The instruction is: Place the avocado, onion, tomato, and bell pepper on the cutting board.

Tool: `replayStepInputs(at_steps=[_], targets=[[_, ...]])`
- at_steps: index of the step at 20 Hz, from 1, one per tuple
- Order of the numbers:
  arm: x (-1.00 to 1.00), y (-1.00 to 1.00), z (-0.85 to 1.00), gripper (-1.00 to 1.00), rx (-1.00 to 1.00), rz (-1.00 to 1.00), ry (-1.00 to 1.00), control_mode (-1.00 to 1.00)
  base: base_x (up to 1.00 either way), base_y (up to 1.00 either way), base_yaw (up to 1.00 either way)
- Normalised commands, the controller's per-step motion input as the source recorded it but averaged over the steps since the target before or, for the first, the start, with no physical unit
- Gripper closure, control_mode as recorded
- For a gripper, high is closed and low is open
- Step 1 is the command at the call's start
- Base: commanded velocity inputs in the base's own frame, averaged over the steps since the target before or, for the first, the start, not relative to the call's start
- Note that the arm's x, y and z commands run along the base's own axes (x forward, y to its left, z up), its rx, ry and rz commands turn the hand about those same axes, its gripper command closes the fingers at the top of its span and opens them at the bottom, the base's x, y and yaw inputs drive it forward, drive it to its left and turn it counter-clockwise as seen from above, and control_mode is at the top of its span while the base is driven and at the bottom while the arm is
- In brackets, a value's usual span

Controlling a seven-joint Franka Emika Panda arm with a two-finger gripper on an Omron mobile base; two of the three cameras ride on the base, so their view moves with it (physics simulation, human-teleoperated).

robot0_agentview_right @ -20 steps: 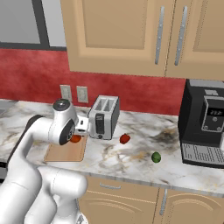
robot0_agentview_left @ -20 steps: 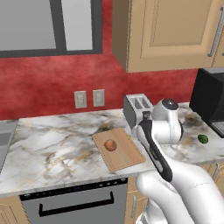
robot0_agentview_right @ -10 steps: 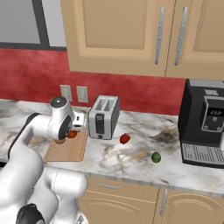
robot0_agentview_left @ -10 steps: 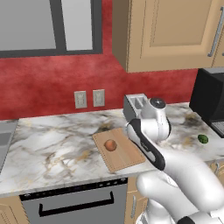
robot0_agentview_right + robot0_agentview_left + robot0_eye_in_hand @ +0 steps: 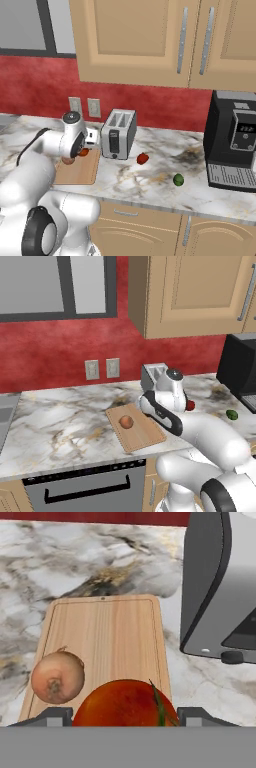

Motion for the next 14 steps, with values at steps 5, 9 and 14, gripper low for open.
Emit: replayStepInputs(at_steps=[5, 9, 14], targets=[[0.04, 0.1, -0.11, 1.0, 0.02, 0.01, 0.0, -1.0, 0.0, 0.0, 0.0], [0.0, 0.18, -0.25, 1.0, 0.0, 0.0, 0.0, -1.0, 0.0, 0.0, 0.0], [0.0, 0.06, -0.28, 1.0, 0.0, 0.0, 0.0, -1.0, 0.0, 0.0, 0.0]])
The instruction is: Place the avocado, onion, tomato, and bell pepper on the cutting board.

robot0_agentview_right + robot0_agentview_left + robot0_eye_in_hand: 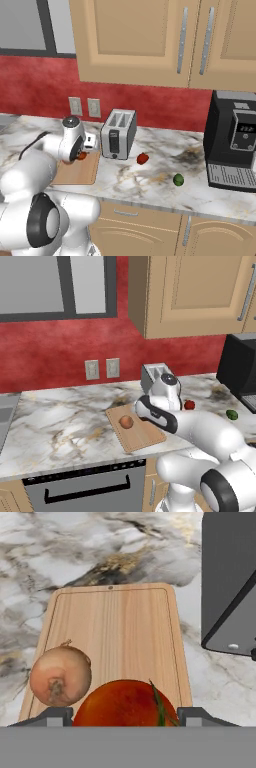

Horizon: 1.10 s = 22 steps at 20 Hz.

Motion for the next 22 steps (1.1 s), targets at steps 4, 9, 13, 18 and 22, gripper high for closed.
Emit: replayStepInputs(at_steps=[4, 9, 13, 18, 22], targets=[[0.0, 0.0, -0.24, 1.0, 0.01, 0.0, 0.0, -1.0, 0.0, 0.0, 0.0], [0.0, 0.01, -0.18, 1.0, 0.02, 0.0, 0.0, -1.0, 0.0, 0.0, 0.0], [0.0, 0.02, -0.23, 1.0, 0.03, 0.0, 0.0, -1.0, 0.0, 0.0, 0.0], [0.0, 0.01, -0.25, 1.0, 0.03, 0.0, 0.01, -1.0, 0.0, 0.0, 0.0], [0.0, 0.0, -0.21, 1.0, 0.02, 0.0, 0.0, -1.0, 0.0, 0.0, 0.0]])
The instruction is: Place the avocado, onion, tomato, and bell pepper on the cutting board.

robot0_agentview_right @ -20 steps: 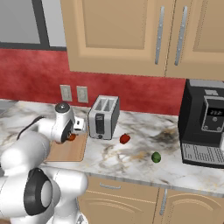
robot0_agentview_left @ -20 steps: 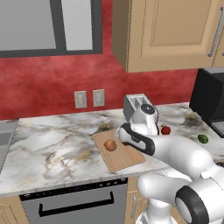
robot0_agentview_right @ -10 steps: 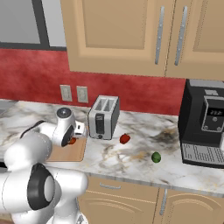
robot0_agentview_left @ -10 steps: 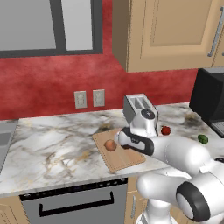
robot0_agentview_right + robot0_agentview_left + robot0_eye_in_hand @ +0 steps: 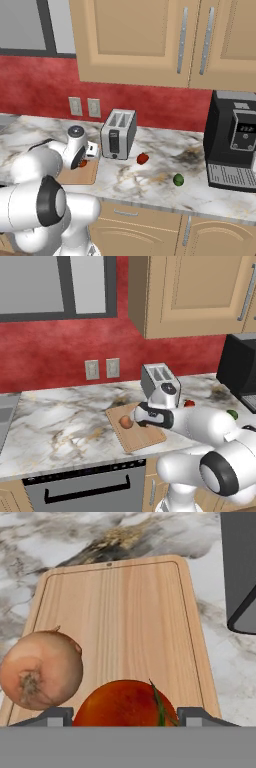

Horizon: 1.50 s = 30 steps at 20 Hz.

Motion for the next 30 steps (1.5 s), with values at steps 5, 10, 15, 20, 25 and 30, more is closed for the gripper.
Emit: replayStepInputs(at_steps=[5, 10, 15, 20, 25, 30], targets=[[0.0, 0.0, -0.09, -1.0, 0.02, 0.0, 0.0, -1.0, 0.0, 0.0, 0.0], [-0.12, -0.03, 0.13, -1.0, 0.0, 0.0, -0.01, -1.0, 0.0, 0.0, 0.0], [-0.31, -0.19, 0.29, -1.0, 0.0, 0.04, -0.08, -1.0, 0.0, 0.0, 0.0], [-0.17, 0.0, 0.53, -1.0, 0.0, 0.01, -0.07, -1.0, 0.0, 0.0, 0.0], [-0.62, -0.13, 0.66, -1.0, 0.0, 0.0, -0.03, -1.0, 0.0, 0.0, 0.0], [-0.77, -0.42, 0.54, -1.0, 0.0, 0.0, 0.0, -1.0, 0.0, 0.0, 0.0]])
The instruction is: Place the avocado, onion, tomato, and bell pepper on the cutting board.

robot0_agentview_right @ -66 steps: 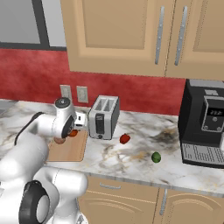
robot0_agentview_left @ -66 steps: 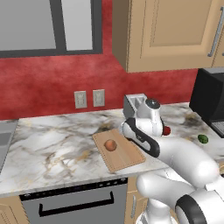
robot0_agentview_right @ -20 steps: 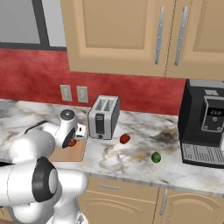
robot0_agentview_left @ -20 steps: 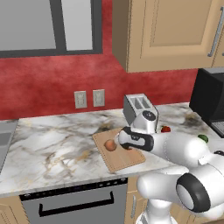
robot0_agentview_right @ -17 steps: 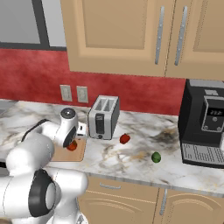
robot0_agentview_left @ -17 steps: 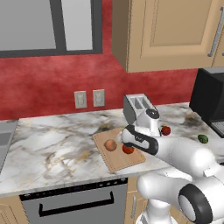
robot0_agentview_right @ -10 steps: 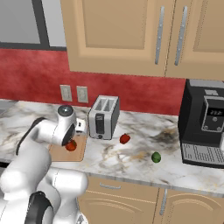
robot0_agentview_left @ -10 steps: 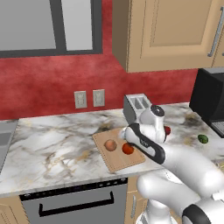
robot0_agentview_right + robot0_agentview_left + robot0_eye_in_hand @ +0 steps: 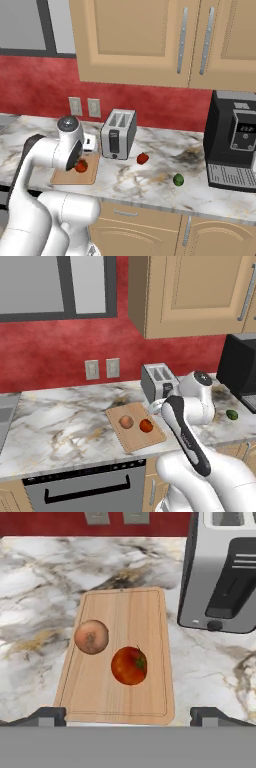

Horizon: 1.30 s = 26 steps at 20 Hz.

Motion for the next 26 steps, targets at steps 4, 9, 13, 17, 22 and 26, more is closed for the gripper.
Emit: replayStepInputs(at_steps=[4, 9, 13, 17, 22, 26], targets=[[-0.82, -0.61, 0.41, -1.0, 0.0, -0.01, 0.0, -1.0, 0.0, 0.0, 0.0], [-0.68, -0.79, 0.32, -1.0, 0.0, -0.08, 0.0, -1.0, 0.0, 0.0, 0.0], [-0.55, -0.88, 0.29, -1.0, 0.0, -0.12, 0.01, -1.0, 0.0, 0.0, 0.0], [-0.37, -0.89, 0.1, -1.0, -0.01, -0.13, 0.01, -1.0, 0.0, 0.0, 0.0], [-0.02, -0.8, 0.0, -1.0, -0.08, -0.19, 0.06, -1.0, 0.0, 0.0, 0.0], [0.08, -0.69, 0.01, -1.0, -0.08, -0.22, 0.11, -1.0, 0.0, 0.0, 0.0]])
